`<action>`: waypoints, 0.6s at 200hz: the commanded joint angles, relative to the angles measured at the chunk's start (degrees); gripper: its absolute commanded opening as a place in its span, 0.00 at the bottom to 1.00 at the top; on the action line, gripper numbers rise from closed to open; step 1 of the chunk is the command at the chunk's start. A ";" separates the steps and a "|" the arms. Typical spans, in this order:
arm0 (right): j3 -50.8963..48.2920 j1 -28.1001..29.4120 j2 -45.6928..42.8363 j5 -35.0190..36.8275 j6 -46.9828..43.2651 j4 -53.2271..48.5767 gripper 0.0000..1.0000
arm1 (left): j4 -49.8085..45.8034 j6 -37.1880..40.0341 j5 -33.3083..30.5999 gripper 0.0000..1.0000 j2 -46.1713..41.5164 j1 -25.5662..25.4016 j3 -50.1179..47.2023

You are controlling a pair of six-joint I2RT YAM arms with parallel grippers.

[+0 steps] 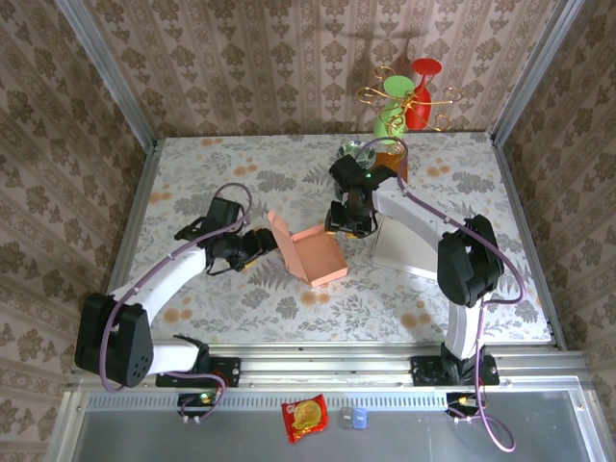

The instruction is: Fold the paper box

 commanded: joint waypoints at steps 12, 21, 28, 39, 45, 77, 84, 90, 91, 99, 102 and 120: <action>-0.67 -0.20 2.88 0.19 -15.58 0.35 0.48 | -0.66 1.11 -0.39 0.72 0.12 -0.22 2.09; -0.71 -0.28 3.79 -0.77 -16.32 1.18 0.48 | -0.88 1.16 -0.39 0.72 0.07 -0.26 2.18; -0.86 -0.37 4.39 -1.28 -16.50 1.81 0.48 | -1.00 1.24 -0.37 0.72 0.12 -0.23 2.19; -0.95 -0.33 5.80 -1.87 -16.37 2.46 0.47 | -1.16 1.38 -0.47 0.72 0.21 -0.26 2.36; -0.85 -0.37 6.69 -2.25 -16.37 2.64 0.45 | -1.27 1.39 -0.51 0.72 0.21 -0.24 2.45; -0.75 -0.36 9.67 -1.87 -15.82 2.83 0.40 | -2.00 1.79 -0.68 0.72 0.47 -0.26 3.12; -0.73 -0.37 9.85 -1.83 -15.64 2.98 0.38 | -1.98 1.80 -0.69 0.72 0.47 -0.25 3.16; -0.75 -0.35 10.14 -2.14 -15.54 3.26 0.37 | -2.03 1.77 -0.69 0.72 0.48 -0.26 3.16; -0.75 -0.36 10.18 -2.21 -15.49 3.32 0.37 | -2.00 1.77 -0.65 0.72 0.52 -0.22 3.16; -0.75 -0.37 10.46 -2.65 -15.13 3.60 0.34 | -2.05 1.82 -0.52 0.72 0.56 -0.24 3.11; -0.76 -0.37 10.54 -2.78 -14.95 3.77 0.32 | -1.99 1.78 -0.51 0.72 0.56 -0.22 3.16; -1.29 -0.29 10.92 -3.30 -13.33 4.53 0.24 | -1.98 1.82 -0.51 0.72 0.56 -0.26 3.18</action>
